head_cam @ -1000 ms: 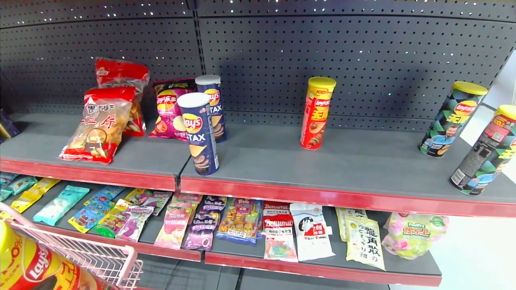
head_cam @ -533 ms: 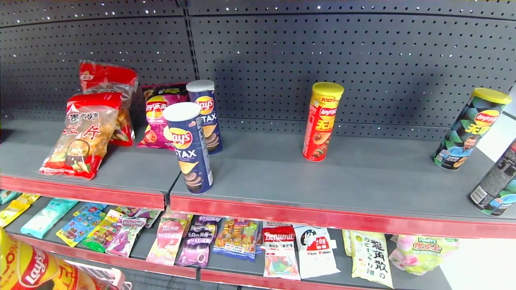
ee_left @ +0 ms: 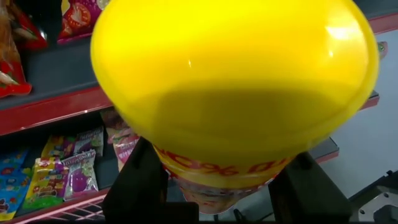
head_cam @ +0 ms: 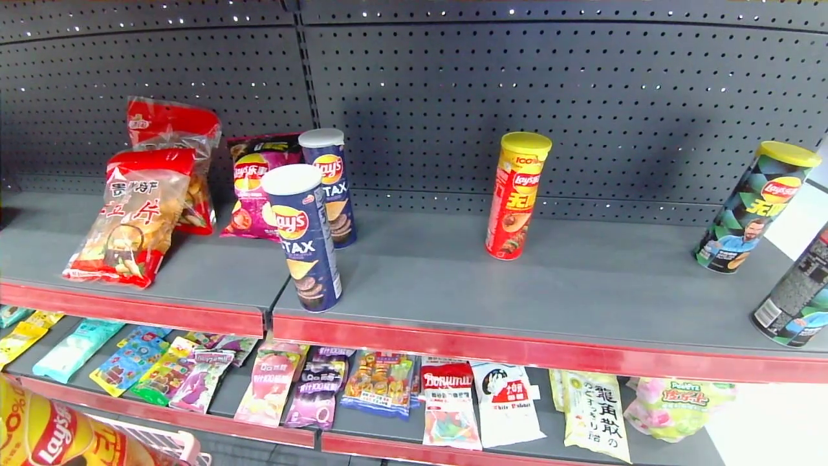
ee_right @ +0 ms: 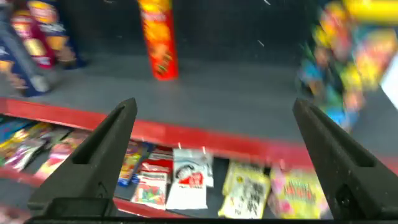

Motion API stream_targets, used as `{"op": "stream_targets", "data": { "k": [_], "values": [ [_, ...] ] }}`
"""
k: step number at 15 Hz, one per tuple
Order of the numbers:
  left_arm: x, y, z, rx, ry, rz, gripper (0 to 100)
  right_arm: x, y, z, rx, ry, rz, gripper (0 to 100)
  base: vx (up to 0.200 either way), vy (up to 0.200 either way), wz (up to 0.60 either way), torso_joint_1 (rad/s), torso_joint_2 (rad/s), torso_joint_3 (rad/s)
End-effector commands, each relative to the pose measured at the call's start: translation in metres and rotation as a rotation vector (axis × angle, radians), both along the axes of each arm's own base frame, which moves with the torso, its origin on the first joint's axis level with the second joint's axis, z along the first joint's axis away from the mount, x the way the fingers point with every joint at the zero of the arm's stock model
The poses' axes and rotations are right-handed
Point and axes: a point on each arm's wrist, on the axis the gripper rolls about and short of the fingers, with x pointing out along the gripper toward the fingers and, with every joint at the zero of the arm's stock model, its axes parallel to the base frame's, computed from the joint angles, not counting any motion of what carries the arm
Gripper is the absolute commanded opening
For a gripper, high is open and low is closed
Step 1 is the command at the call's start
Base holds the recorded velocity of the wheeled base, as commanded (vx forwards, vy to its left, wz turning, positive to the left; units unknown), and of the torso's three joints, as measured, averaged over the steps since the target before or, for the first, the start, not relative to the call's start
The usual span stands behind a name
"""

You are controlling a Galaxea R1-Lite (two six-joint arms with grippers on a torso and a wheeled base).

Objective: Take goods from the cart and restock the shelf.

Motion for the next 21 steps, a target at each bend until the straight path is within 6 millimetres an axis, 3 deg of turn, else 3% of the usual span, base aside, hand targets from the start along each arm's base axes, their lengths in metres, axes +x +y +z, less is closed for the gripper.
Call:
{"op": "stream_targets", "data": {
  "k": [1, 3, 4, 6, 7, 11, 16, 21],
  "values": [
    [0.001, 0.0, 0.0, 0.005, 0.008, 0.022, 0, 0.119, 0.018, 0.078, -0.083, 0.172, 0.223, 100, 0.0, 0.0, 0.0, 0.0, 0.0, 0.0],
    [-0.001, 0.0, -0.001, -0.003, 0.003, 0.006, 0, 0.153, 0.051, 0.068, -0.101, 0.221, 0.444, 100, 0.0, 0.0, 0.0, 0.0, 0.0, 0.0],
    [-0.001, -0.001, -0.002, -0.032, 0.019, -0.036, 0, 0.182, 0.061, 0.059, -0.101, 0.234, 0.456, 100, 0.0, 0.0, 0.0, 0.0, 0.0, 0.0],
    [-0.002, -0.001, -0.003, -0.04, 0.021, -0.052, 0, 0.217, 0.074, 0.048, -0.097, 0.218, 0.491, 100, 0.0, 0.0, 0.0, 0.0, 0.0, 0.0],
    [-0.001, -0.001, -0.003, -0.04, 0.024, -0.049, 0, 0.248, 0.084, 0.032, -0.094, 0.214, 0.582, 100, 0.0, 0.0, 0.0, 0.0, 0.0, 0.0],
    [-0.001, -0.001, -0.004, -0.041, 0.033, -0.048, 0, 0.303, 0.084, 0.003, -0.081, 0.293, 0.674, 100, 0.0, 0.0, 0.0, 0.0, 0.0, 0.0],
    [-0.001, -0.001, -0.002, -0.041, 0.026, -0.049, 0, 0.364, 0.076, -0.008, -0.133, 0.245, 0.719, 100, 0.0, 0.0, 0.0, 0.0, 0.0, 0.0],
    [0.0, -0.001, -0.001, -0.039, 0.024, -0.052, 0, 0.391, 0.061, -0.015, -0.121, 0.232, 0.739, 100, 0.0, 0.0, 0.0, 0.0, 0.0, 0.0]
  ]
}}
